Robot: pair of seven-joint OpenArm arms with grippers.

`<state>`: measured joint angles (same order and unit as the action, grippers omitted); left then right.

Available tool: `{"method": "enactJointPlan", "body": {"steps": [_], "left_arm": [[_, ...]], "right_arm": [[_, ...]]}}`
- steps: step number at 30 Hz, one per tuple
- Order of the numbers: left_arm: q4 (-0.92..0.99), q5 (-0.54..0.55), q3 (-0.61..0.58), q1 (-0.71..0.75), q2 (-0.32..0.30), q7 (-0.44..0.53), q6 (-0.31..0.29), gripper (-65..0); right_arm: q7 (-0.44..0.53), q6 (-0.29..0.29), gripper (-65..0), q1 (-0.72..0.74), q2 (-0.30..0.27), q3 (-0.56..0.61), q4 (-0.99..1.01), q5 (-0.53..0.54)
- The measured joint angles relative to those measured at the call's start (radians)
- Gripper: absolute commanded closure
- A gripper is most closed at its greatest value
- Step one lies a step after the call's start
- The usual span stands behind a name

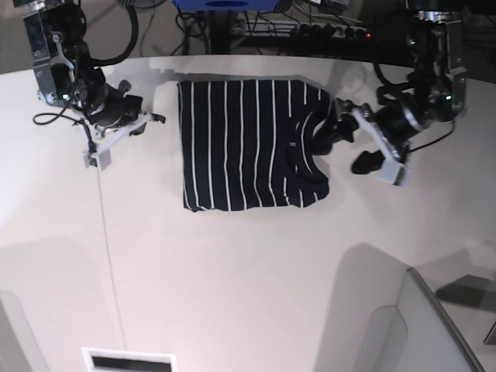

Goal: Layout the t-shirt on the table in an organized manner, then fold the t-shirt properly
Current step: 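Grasp the shirt's collar edge with the left gripper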

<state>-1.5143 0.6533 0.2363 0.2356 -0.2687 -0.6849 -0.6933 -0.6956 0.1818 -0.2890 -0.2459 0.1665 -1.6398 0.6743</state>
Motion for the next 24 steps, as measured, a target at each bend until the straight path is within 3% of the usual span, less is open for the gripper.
{"method": "enactJointPlan", "body": {"steps": [3, 7, 24], "left_arm": [[0.135, -0.018, -0.068, -0.037, 0.014, -0.016, 0.005, -60.7], [0.23, -0.018, -0.068, -0.053, 0.05, -0.009, 0.003, -59.9], [0.4, 0.03, -0.077, -0.132, 0.134, 0.079, -0.022, -59.9]], "right_arm": [[-0.003, -0.002, -0.2, -0.015, -0.009, 0.001, 0.0, -0.002], [-0.003, -0.007, -0.2, -0.039, -0.008, 0.003, 0.0, -0.001], [-0.002, -0.003, -0.2, -0.059, -0.02, 0.001, 0.001, -0.005]]}}
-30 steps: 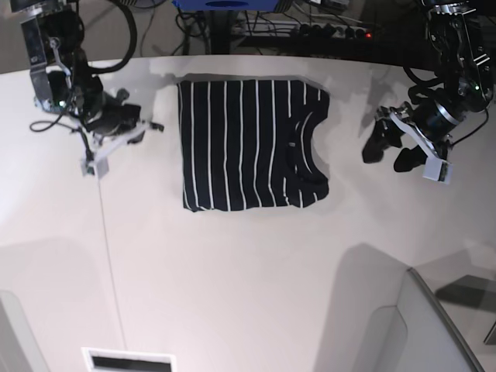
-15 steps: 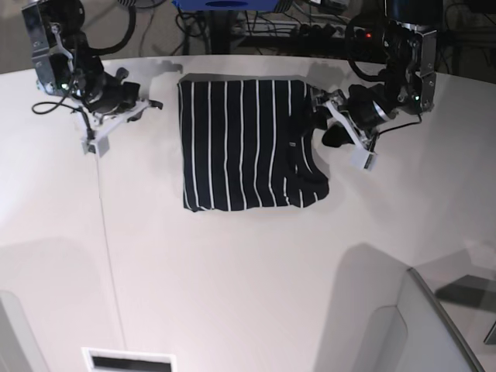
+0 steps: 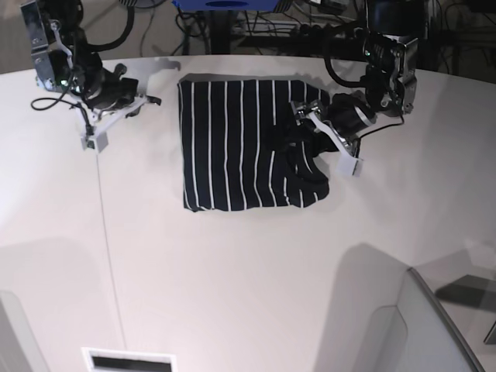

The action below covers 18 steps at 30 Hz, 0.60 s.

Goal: Layout the t-shirt on the table in an organized manner, then fold the t-shirt properly
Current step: 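Grasp the shirt's collar edge with the left gripper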

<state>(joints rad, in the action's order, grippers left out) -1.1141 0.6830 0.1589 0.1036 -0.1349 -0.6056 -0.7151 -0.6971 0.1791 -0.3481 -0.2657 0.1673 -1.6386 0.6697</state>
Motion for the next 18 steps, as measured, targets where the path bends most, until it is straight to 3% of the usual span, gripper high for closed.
{"method": "enactJointPlan", "body": {"steps": [7, 9, 12, 15, 18], "left_arm": [[0.021, -0.023, -0.143, 0.0, 0.002, 0.115, 0.005, -59.9], [0.057, -0.01, -0.151, -0.007, 0.005, 0.144, -0.001, -57.3], [0.11, -0.009, -0.154, -0.036, 0.002, 0.15, 0.003, -36.5], [0.135, -0.045, -0.154, -0.053, 0.0, 0.134, 0.029, -1.5], [0.135, -0.055, -0.154, -0.06, -0.001, 0.115, 0.03, 0.0]], "right_arm": [[0.0, -0.001, -0.2, -0.001, 0.0, 0.0, 0.0, 0.0], [0.0, -0.001, -0.2, -0.002, 0.0, 0.0, 0.0, 0.0], [0.0, -0.001, -0.2, -0.002, -0.002, -0.002, 0.0, 0.0], [0.02, -0.004, -0.2, -0.002, -0.024, -0.002, 0.0, 0.003], [0.075, -0.004, -0.2, -0.018, -0.031, -0.007, 0.0, -0.001]]}}
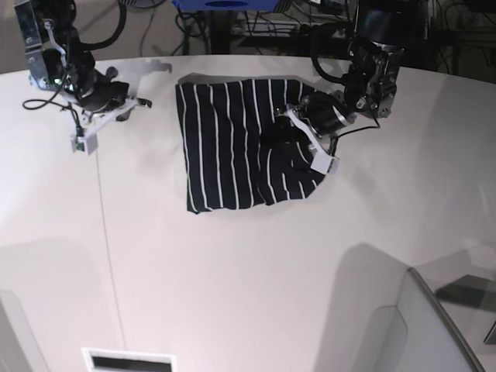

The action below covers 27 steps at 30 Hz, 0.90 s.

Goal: Layout the t-shirt on the table in an organized manner, then fold the t-shirt properly
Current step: 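Grasp the shirt's collar edge with the left gripper, then fold the collar end over the shirt toward the hem with the left gripper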

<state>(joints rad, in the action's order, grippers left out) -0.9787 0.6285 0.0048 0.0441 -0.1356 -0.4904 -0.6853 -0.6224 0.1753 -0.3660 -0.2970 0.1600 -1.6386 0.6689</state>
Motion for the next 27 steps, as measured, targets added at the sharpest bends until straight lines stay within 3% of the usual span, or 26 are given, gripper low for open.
{"method": "enactJointPlan", "body": {"steps": [8, 13, 21, 27], "left_arm": [[-0.051, -0.084, -0.008, -0.025, -0.026, -0.053, 0.013, 0.0], [-0.188, -0.28, -0.031, -0.055, -0.087, -0.175, 0.027, 0.0], [-0.195, -0.39, -0.448, -0.209, -0.232, -0.15, 0.03, 0.0], [-0.193, -0.525, -0.636, -0.315, -0.249, -0.117, 0.022, 0.0]], "right_arm": [[0.032, 0.0, -0.2, -0.009, -0.014, 0.0, 0.026, 0.005], [0.031, 0.0, -0.2, -0.007, -0.014, 0.0, 0.043, 0.005], [0.029, -0.001, -0.2, 0.001, -0.01, -0.023, 0.043, 0.009], [0.032, 0.0, -0.2, 0.0, -0.008, -0.047, 0.043, 0.005]]}}
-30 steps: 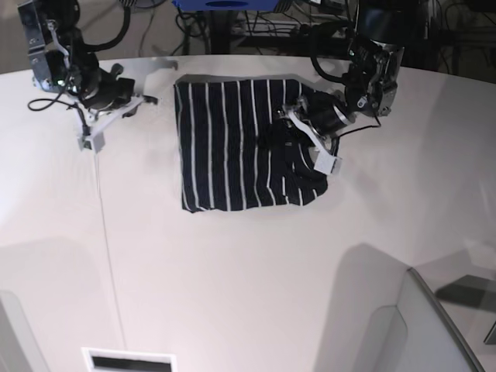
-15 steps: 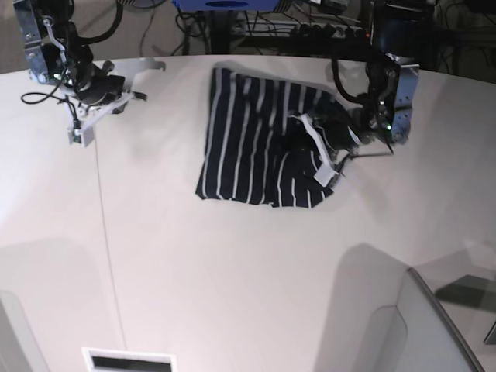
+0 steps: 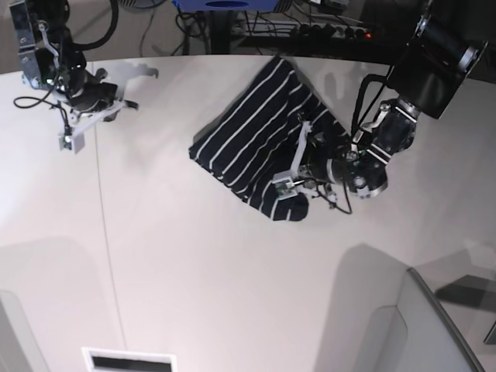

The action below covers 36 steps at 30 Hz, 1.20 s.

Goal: Layout the t-shirt on the table in an organized manner, then fold the t-shirt properly
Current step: 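Fold the collar end over the shirt toward the hem with the left gripper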

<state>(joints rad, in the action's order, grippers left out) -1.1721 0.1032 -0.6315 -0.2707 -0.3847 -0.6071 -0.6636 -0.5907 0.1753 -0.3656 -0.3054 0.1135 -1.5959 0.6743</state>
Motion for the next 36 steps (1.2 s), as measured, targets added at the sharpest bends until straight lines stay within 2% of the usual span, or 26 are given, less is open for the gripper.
{"method": "enactJointPlan", "body": {"steps": [3, 6, 8, 13, 19, 22, 26, 31, 36], "left_arm": [[0.001, -0.091, -0.042, -0.025, 0.01, 0.03, 0.001, 0.0], [0.003, -0.172, -0.093, -0.058, 0.046, 0.017, 0.005, 0.0], [0.002, -0.205, -0.12, -0.059, 0.067, 0.017, 0.026, 0.0], [0.012, -0.275, -0.2, -0.085, 0.104, 0.081, 0.027, 0.0], [0.065, -0.326, -0.262, -0.129, 0.172, 0.113, 0.024, 0.0], [0.07, -0.344, -0.284, -0.134, 0.175, 0.174, 0.024, 0.0], [0.073, -0.344, -0.343, -0.165, 0.181, 0.17, 0.019, 0.0], [0.073, -0.351, -0.425, -0.193, 0.194, 0.173, 0.019, 0.0], [0.076, -0.35, -0.438, -0.2, 0.211, 0.17, 0.015, 0.0]], "right_arm": [[-0.003, 0.0, -0.2, 0.0, 0.001, 0.0, 0.0, 0.003], [-0.002, 0.0, -0.2, 0.0, 0.001, 0.0, 0.0, 0.003], [-0.003, -0.001, -0.2, 0.0, 0.005, -0.014, 0.0, 0.004], [-0.003, 0.0, -0.2, 0.0, 0.003, -0.038, 0.0, 0.003], [-0.003, 0.0, -0.2, 0.0, 0.004, -0.038, 0.0, 0.003], [-0.006, -0.001, -0.2, -0.001, 0.013, -0.077, 0.0, 0.006], [-0.004, 0.007, -0.2, -0.002, 0.049, -0.163, 0.0, 0.002], [-0.01, 0.007, -0.2, -0.008, 0.049, -0.173, 0.0, 0.003], [-0.01, 0.007, -0.2, -0.005, 0.051, -0.175, 0.0, 0.003]]}}
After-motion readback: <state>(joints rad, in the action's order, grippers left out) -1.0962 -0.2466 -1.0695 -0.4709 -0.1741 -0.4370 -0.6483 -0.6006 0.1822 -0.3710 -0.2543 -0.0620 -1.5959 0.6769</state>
